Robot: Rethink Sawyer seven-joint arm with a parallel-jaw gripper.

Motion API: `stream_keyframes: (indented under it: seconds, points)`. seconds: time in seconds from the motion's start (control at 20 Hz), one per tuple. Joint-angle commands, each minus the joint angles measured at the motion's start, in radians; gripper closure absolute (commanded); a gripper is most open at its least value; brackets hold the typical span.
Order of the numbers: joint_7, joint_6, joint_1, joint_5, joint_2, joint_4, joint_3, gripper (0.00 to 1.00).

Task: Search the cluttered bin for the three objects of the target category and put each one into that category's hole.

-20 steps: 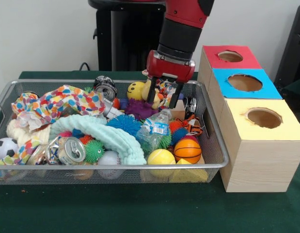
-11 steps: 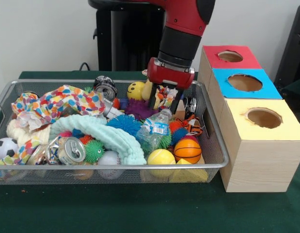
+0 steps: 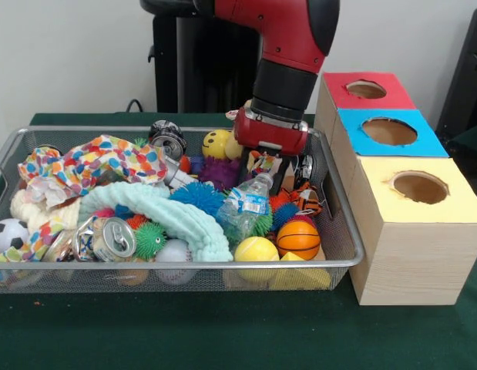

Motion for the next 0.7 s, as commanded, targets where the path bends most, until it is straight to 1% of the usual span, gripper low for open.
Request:
stream_keyframes:
  seconds: [0.05,0.3,0.45,0.7]
  points:
    - [0.272,-0.056,-0.019,0.062,0.06,0.008,0.108,0.0]
    - [0.251,-0.074,-0.003,0.063,0.074,-0.008,0.081,0.0]
    - [0.216,-0.086,0.025,0.053,0.076,-0.029,0.037,0.0]
    - [0.168,-0.072,0.079,0.053,0.062,-0.061,-0.041,0.0]
